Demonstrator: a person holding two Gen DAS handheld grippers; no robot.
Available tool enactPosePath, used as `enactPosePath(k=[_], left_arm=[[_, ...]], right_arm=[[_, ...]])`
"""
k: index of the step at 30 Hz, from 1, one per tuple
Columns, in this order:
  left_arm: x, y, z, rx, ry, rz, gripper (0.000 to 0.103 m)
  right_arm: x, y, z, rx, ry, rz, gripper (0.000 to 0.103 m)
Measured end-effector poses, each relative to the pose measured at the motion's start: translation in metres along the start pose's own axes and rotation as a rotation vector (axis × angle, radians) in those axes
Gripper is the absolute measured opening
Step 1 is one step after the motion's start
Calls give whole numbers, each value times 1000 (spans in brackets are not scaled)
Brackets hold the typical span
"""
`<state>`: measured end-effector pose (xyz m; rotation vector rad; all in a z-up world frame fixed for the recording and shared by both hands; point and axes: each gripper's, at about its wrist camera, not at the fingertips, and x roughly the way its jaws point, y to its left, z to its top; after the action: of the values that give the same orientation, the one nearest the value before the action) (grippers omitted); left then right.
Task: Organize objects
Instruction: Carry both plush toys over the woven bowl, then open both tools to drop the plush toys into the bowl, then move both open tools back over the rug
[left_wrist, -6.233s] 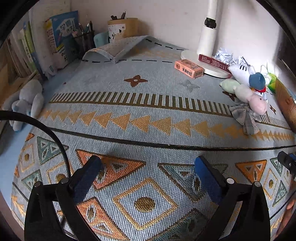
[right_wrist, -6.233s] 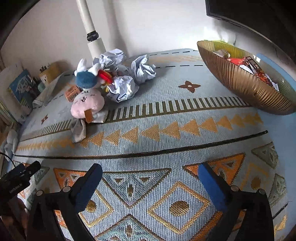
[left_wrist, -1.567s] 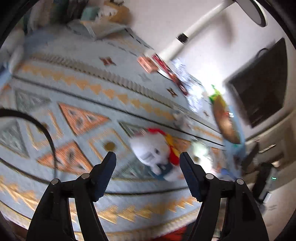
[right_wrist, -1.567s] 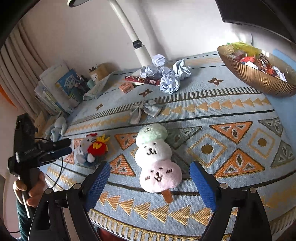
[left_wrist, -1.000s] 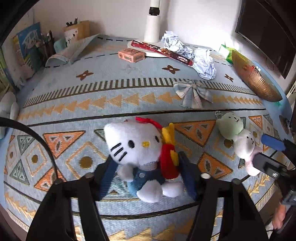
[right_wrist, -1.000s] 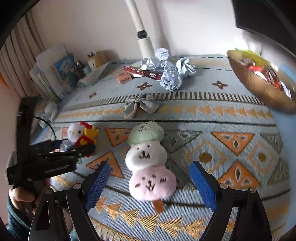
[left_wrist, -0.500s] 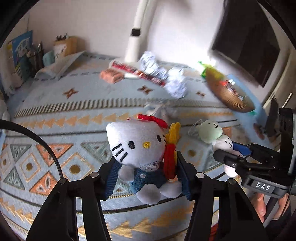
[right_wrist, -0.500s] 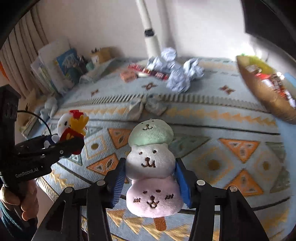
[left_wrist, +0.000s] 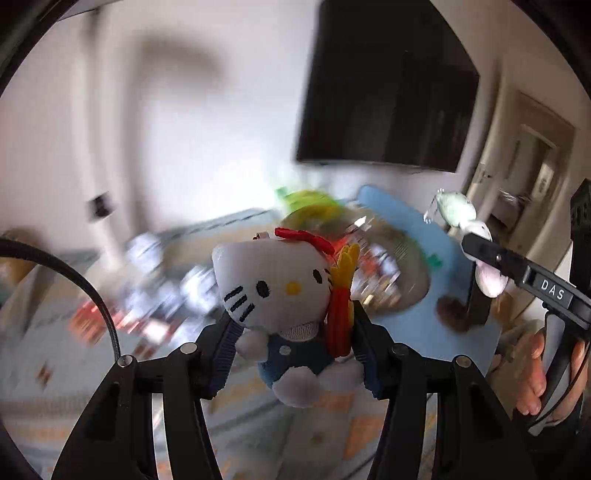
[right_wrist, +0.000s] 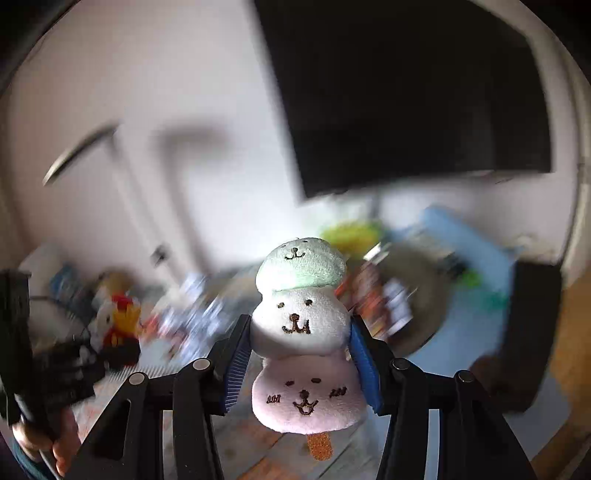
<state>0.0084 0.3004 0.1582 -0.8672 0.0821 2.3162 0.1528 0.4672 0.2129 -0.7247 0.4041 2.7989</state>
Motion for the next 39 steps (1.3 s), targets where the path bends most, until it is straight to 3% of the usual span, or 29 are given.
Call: enactPosePath(k=[4, 8, 9, 11, 14, 18, 22, 28, 35, 39], left_arm=[[53, -28, 43, 9, 15, -99, 54], [89, -58, 62, 76, 16, -128, 56], [96, -62, 65, 80, 9, -128, 59], [115, -71, 67, 92, 10, -116, 76], [142, -70, 62, 83, 85, -105, 77], [147, -56, 46, 22, 154, -143, 77], [121, -34, 33, -43, 147, -158, 77], [49, -5, 19, -89, 79, -130, 77], [-47, 37, -8, -91, -29, 2, 77], [-91, 82, -48, -136, -29, 89, 86]], right_arm=[[13, -32, 40, 48, -45, -87, 51], [36, -49, 62, 58, -45, -148, 51], [41, -52, 65, 61, -41, -154, 51], [59, -60, 68, 73, -15, -173, 55], [85, -70, 65, 90, 70, -158, 74], [87, -79, 53, 88, 93, -166, 74], [71, -81, 46, 106, 94, -161, 74], [36, -65, 37, 136, 74, -110, 79], [6, -1, 28, 76, 49, -1, 82], [-1, 30, 16, 90, 27, 66, 84]])
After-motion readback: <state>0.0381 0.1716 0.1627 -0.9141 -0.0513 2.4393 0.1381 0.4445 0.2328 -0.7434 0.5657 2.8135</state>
